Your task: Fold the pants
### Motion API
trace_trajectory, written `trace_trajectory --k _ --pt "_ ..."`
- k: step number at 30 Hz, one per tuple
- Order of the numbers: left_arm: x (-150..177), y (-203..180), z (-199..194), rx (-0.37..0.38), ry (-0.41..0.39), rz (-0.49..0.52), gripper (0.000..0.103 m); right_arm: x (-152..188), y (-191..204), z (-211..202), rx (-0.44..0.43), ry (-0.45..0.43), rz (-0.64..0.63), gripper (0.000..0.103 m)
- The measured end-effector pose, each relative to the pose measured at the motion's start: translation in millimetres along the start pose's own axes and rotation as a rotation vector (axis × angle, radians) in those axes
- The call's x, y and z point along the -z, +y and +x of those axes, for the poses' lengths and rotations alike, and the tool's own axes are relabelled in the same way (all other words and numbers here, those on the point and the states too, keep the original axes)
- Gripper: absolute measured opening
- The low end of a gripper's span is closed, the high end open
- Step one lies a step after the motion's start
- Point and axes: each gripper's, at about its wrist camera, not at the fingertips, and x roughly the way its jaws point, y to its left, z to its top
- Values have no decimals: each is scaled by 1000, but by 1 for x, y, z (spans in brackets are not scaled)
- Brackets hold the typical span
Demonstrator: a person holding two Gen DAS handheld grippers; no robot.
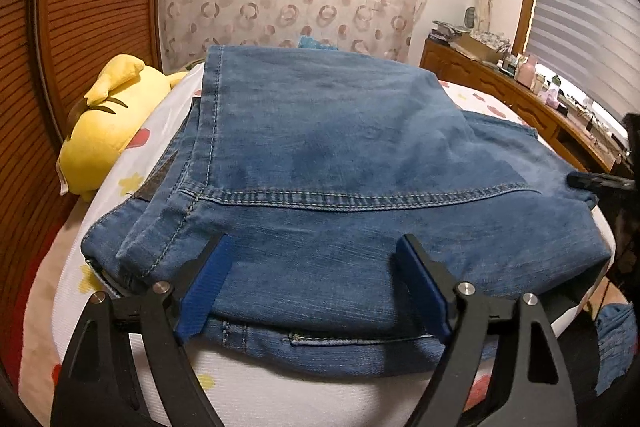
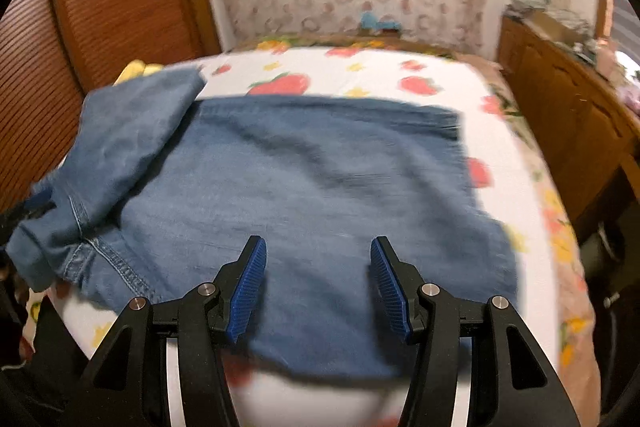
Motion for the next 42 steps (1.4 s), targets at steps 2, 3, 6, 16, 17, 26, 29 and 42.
trace_trajectory --k 2,3,6,16,17,26,29,42 --pt "0 0 0 1 -3 0 86 5 -13 -16 17 -24 33 56" --pt "0 0 0 2 -4 -2 86 9 -21 -24 40 -31 50 56" --pt "0 2 1 2 -5 -2 86 20 -38 -40 102 -31 72 56" --pt "0 2 1 -4 -8 -1 86 43 -67 -46 152 4 146 56" --pt "-1 2 1 -7 -8 0 86 40 -66 -43 151 7 147 56" --pt "-1 -1 2 -12 -8 4 86 45 -63 -30 139 31 151 56" --pt "-1 -1 2 -12 -9 3 86 46 -59 -28 148 27 130 44" --pt "-13 3 -16 13 -11 -52 86 2 -31 -74 30 -117 58 18"
